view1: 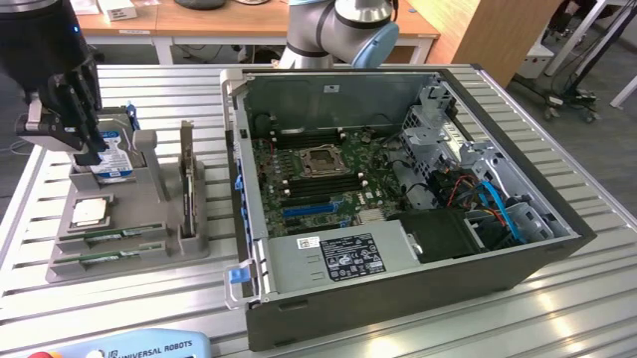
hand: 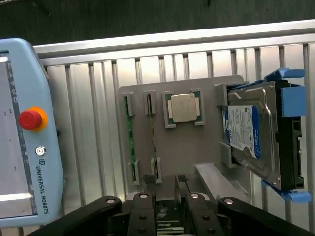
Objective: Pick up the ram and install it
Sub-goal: 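Pick up the ram and move it above insertion slot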
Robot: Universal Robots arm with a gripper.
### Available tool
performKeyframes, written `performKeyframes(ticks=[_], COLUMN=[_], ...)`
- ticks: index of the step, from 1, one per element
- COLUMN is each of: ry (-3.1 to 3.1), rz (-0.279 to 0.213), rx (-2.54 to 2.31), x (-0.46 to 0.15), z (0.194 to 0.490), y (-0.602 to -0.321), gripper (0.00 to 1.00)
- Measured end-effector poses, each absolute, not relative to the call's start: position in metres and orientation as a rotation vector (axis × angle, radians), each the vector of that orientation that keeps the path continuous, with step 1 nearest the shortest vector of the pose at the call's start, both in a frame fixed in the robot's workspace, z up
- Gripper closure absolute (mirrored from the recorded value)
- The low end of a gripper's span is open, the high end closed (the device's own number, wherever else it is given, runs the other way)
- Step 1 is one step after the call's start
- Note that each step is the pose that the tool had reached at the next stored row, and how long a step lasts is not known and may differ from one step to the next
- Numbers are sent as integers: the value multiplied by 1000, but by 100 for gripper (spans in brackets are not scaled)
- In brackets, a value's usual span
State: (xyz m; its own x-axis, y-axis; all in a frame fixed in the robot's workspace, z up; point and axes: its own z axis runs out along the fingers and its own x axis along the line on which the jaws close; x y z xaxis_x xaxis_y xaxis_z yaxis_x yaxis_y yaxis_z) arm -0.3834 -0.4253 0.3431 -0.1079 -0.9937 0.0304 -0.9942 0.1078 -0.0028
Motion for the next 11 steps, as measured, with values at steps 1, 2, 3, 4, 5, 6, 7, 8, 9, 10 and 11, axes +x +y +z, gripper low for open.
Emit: performKeyframes(ticks=[1, 2, 3, 4, 5, 6, 7, 8, 9, 10, 11], ry=[-2322, -2322, -2322, -2322, -2322, -2322, -2322, -2322, -2322, -2322, -2322], rz=[35, 35, 35, 35, 35, 35, 35, 35, 35, 35, 35], rx=[2084, 2084, 2084, 2084, 2084, 2084, 2084, 2084, 2084, 2084, 2084], x=[-383, -383, -383, -383, -383, -383, -383, -383, -383, -383, -383], z=[342, 342, 341, 341, 341, 341, 341, 341, 341, 341, 341], y=[-425, -425, -425, -425, -425, -425, -425, -425, -425, -425, -425], gripper=[71, 71, 71, 71, 71, 71, 71, 71, 71, 71, 71])
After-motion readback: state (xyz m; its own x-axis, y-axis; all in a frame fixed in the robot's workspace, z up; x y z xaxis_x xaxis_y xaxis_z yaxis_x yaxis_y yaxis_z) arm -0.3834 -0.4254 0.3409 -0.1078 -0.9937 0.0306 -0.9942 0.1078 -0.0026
